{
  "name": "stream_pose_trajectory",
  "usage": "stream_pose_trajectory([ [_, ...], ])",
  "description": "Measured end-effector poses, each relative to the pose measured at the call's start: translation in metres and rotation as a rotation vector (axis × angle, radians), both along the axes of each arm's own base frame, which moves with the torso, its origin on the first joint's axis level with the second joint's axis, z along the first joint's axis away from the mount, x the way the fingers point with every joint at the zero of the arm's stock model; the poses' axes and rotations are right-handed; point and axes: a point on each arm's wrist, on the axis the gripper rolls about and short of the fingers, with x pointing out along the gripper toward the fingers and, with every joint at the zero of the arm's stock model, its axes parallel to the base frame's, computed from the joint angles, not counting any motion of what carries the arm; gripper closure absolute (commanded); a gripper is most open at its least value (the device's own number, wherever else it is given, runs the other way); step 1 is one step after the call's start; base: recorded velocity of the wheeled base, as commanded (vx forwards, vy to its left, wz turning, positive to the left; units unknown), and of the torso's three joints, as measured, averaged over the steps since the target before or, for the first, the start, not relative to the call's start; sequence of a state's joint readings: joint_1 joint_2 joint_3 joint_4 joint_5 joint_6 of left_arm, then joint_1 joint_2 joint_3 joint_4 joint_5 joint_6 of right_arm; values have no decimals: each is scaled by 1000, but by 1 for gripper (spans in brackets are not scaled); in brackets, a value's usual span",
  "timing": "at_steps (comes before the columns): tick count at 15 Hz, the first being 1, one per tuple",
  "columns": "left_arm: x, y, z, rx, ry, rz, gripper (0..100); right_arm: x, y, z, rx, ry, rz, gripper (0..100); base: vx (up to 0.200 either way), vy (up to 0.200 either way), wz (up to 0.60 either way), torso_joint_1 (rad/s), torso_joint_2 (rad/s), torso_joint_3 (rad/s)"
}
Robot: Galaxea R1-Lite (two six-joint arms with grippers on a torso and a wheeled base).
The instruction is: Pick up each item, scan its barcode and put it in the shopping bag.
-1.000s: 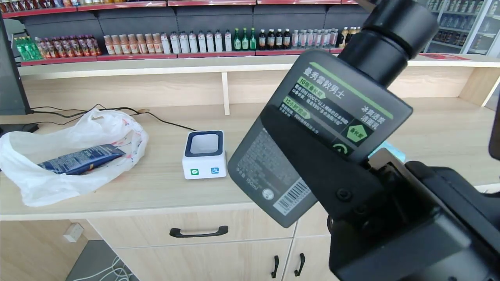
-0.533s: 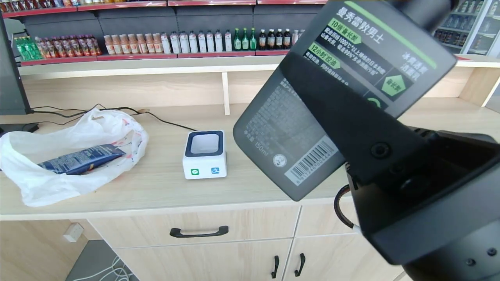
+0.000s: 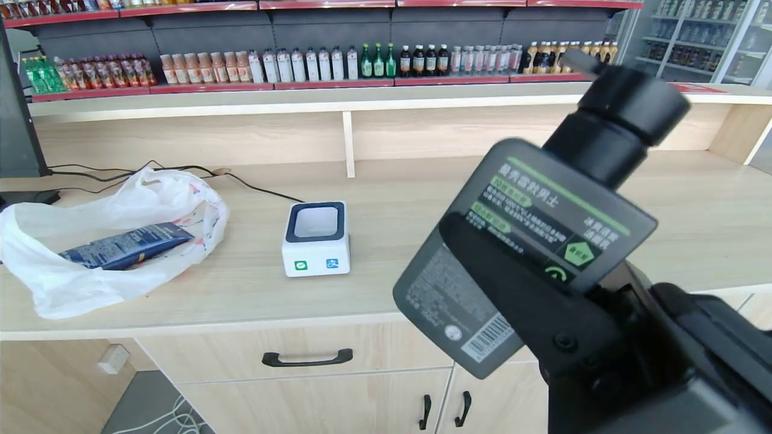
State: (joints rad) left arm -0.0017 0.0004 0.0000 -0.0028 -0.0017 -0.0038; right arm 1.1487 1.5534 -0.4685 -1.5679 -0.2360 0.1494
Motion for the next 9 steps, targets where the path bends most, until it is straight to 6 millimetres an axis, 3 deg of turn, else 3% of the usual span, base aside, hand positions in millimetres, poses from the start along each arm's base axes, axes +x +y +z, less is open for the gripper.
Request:
stream_pose_trajectory([
  [4, 0, 0, 0, -2, 0, 0, 0, 34, -37, -16, -118, -36, -201, 100, 0, 0, 0, 0, 0, 0],
  [7, 0, 0, 0, -2, 0, 0, 0, 74, -84, -20, -200, -85, -401, 100, 0, 200, 0, 2, 6, 4],
  [9, 0, 0, 0, -2, -1, 1, 0, 87, -107, -21, -234, -97, -495, 100, 0, 200, 0, 2, 2, 5],
])
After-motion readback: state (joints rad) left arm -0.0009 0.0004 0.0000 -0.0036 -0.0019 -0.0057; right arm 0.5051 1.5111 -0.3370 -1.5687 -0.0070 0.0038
